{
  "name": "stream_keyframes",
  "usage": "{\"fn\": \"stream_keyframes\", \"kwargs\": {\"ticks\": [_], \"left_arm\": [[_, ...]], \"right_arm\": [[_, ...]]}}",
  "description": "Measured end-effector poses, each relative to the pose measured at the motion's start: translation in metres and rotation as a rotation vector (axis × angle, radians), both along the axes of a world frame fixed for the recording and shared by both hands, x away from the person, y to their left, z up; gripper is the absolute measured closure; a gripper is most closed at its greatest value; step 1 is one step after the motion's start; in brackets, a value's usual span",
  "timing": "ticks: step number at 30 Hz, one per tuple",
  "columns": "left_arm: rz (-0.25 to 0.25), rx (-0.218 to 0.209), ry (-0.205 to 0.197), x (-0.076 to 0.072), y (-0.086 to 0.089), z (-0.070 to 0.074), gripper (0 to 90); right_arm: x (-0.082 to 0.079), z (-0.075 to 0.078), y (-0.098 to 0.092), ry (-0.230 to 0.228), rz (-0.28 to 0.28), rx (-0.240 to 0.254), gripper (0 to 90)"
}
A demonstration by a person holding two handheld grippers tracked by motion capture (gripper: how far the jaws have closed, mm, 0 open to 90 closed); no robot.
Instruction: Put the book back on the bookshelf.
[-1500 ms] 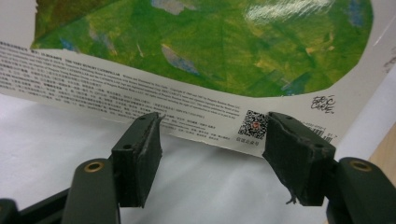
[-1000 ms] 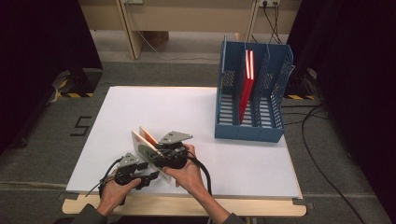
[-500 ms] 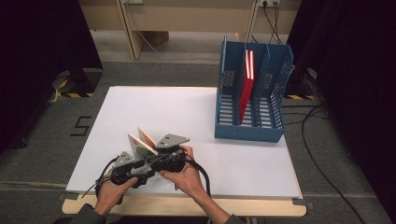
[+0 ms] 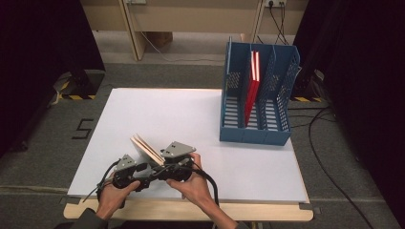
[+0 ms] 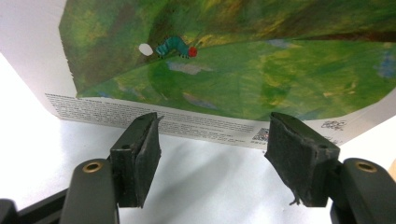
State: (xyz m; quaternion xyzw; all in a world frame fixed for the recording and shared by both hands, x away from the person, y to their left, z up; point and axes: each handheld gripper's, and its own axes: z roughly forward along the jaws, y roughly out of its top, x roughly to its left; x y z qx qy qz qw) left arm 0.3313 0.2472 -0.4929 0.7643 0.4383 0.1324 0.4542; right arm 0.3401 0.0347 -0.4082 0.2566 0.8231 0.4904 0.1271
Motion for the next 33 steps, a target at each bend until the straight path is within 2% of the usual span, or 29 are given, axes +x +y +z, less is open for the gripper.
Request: {"fn": "stream_keyframes", "kwargs": {"ticks": [8, 17, 25, 33], "left_arm": [[0.002, -0.003, -0.002, -0.001, 0.003, 0.001, 34.0], [0.023, -0.003, -0.007, 0.001, 0.008, 0.002, 33.1], [0.055, 0.007, 0.014, 0.007, 0.021, 0.000, 31.1], [0.087, -0.006, 0.013, 0.011, 0.031, 0.001, 30.4]], "right_arm": [[0.000, -0.014, -0.004, 0.000, -0.021, -0.009, 51.8], [-0.002, -0.029, -0.001, -0.040, -0.047, -0.005, 58.1], [-0.001, -0.039, 0.000, -0.068, -0.072, 0.033, 59.0], [-0.003, -0.050, 0.002, -0.103, -0.093, 0.084, 60.2]]}}
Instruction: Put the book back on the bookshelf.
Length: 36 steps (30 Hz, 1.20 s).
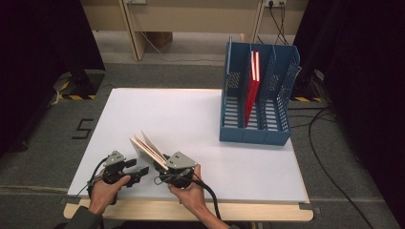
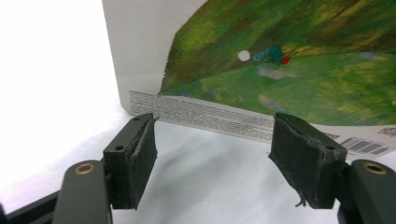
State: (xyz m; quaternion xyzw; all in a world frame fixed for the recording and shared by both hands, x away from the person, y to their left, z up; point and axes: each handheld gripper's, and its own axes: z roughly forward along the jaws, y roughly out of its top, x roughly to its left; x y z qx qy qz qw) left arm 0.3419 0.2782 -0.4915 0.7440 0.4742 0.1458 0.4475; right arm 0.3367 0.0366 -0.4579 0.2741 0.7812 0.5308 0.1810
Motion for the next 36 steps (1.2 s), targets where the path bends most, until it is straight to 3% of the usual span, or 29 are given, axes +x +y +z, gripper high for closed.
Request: {"fn": "stream_keyframes", "kwargs": {"ticks": [11, 27, 33, 36], "left_arm": [[-0.005, 0.009, 0.004, 0.000, -0.001, -0.001, 30.0], [0.012, 0.011, 0.004, 0.001, 0.001, -0.001, 29.8], [0.017, 0.005, 0.001, 0.002, 0.003, 0.000, 29.9], [0.017, 0.003, 0.002, 0.002, 0.003, 0.000, 29.9]], "right_arm": [[-0.001, -0.017, 0.002, -0.003, -0.024, 0.049, 60.5], [0.005, -0.028, 0.009, -0.005, -0.047, 0.111, 60.9], [0.008, -0.027, 0.008, -0.056, -0.035, 0.104, 70.9], [0.013, -0.026, 0.003, -0.039, -0.039, 0.124, 73.3]]}}
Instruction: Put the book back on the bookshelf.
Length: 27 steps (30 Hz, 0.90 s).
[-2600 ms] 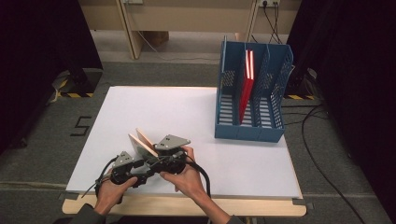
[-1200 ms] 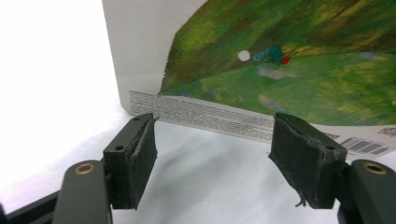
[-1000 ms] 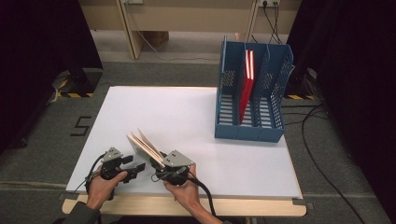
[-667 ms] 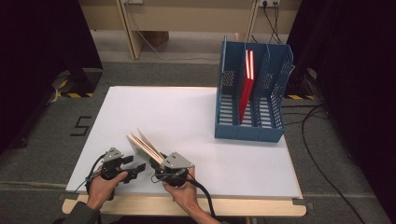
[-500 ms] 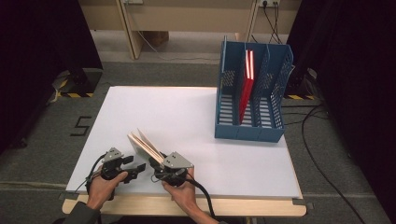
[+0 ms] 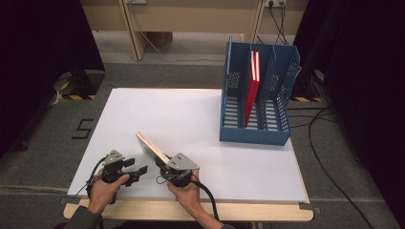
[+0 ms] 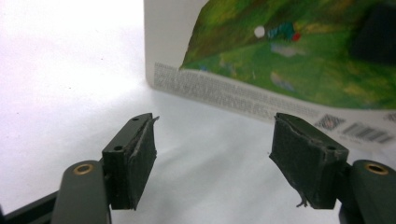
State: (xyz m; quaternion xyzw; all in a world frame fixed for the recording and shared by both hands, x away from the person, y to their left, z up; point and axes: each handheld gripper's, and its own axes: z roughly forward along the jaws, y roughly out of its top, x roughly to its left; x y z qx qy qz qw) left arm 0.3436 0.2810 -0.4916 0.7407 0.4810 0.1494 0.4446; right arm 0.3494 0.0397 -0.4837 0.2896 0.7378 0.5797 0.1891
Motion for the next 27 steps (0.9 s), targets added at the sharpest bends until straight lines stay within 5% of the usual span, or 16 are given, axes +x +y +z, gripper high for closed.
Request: {"fn": "stream_keyframes", "kwargs": {"ticks": [6, 27], "left_arm": [[-0.001, -0.002, 0.003, 0.000, 0.001, 0.000, 30.0], [-0.002, -0.001, 0.003, 0.000, 0.001, 0.000, 29.9]], "right_arm": [[0.012, 0.011, -0.014, 0.012, -0.008, 0.067, 75.2], [0.018, 0.047, -0.044, -0.008, -0.008, 0.122, 75.5]]}}
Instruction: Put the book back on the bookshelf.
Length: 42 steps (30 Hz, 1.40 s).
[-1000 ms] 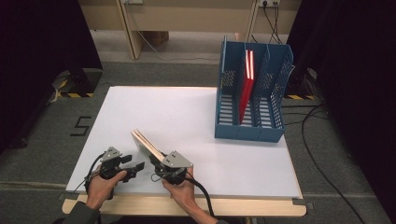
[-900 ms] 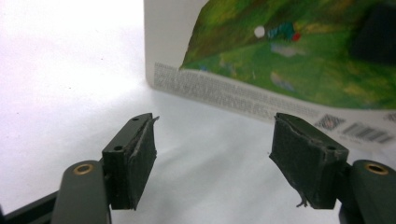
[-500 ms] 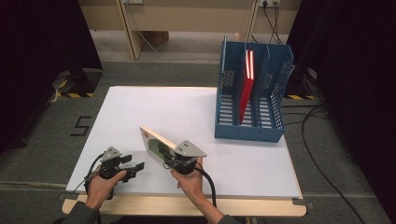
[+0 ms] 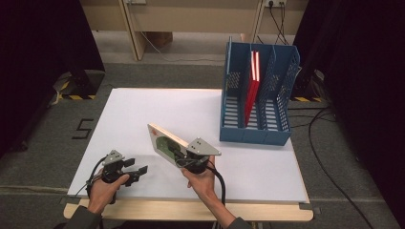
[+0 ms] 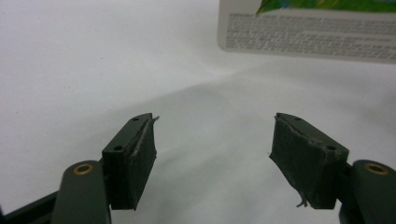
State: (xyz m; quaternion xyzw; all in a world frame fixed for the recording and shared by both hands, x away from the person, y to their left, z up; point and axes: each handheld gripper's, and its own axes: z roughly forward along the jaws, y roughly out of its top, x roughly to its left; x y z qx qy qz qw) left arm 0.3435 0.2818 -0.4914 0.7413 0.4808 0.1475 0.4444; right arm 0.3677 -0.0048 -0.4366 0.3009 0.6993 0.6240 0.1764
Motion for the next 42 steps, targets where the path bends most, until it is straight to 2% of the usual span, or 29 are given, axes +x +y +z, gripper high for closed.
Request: {"fn": "stream_keyframes", "kwargs": {"ticks": [11, 12, 14, 21, 34, 42], "left_arm": [[0.003, 0.003, 0.002, 0.001, 0.000, 0.000, 29.9], [0.003, 0.002, 0.001, 0.001, 0.001, 0.000, 29.9], [0.003, 0.002, 0.000, 0.001, 0.001, 0.000, 29.9], [0.009, 0.002, 0.002, 0.002, 0.000, -0.001, 29.9], [0.010, 0.002, 0.005, 0.002, 0.000, -0.001, 29.9], [0.010, 0.002, 0.008, 0.003, 0.000, -0.001, 29.9]], "right_arm": [[-0.005, 0.029, -0.036, -0.077, -0.036, 0.015, 75.5], [-0.007, 0.032, -0.041, -0.072, -0.041, 0.014, 75.6], [-0.008, 0.036, -0.051, -0.091, -0.057, 0.013, 75.6], [-0.023, 0.049, -0.094, -0.112, -0.119, 0.020, 75.6], [-0.050, 0.066, -0.189, -0.129, -0.313, 0.043, 75.6], [-0.057, 0.071, -0.231, -0.148, -0.439, 0.036, 75.6]]}}
